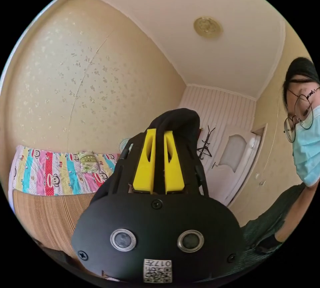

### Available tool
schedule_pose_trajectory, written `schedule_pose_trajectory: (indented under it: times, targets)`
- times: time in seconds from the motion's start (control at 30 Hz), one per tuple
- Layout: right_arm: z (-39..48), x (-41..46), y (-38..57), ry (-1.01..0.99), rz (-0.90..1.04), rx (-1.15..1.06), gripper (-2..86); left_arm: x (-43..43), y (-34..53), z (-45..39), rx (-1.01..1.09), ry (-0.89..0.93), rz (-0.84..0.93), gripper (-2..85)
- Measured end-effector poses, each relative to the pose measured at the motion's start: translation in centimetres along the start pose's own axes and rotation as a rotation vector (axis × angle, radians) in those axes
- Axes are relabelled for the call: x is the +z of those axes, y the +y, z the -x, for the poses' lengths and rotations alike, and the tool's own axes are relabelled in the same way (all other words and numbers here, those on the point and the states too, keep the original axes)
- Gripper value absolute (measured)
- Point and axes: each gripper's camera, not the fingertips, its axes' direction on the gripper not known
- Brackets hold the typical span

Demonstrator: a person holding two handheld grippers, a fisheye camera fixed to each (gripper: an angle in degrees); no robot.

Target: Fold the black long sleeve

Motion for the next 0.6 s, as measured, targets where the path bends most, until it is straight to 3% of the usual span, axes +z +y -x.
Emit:
schedule_pose_trajectory:
  times: [0.17,0.23,0.37,0.53,0.6]
  targets:
    - [4.1,3.7,-3.0,0.283,0.074,-0.127,15.0,-0.9,-1.8,-0.3,-0.077,0.0,-0.059,4.3]
    - [5.4,6.1,-4.5,0.481,0.136,-0.099,16.2,-0.8,-2.5,-0.1,-0.113,-0.032,-0.08,4.3]
    - [7.6,8.5,-5.9,0.545,0.166,-0.125,17.1,-0.3,-3.5,2.0,-0.285,-0.056,-0.094,4.4]
    - [6.4,7.9,-7.3,0.716,0.075,-0.094,4.8,-0.6,-4.0,5.7,-0.367,-0.053,-0.058,4.4]
    - [5.1,5.9,-8.0,0.743,0.014,-0.025,4.2,-1.1,-4.4,7.8,-0.359,-0.07,-0.028,4.4]
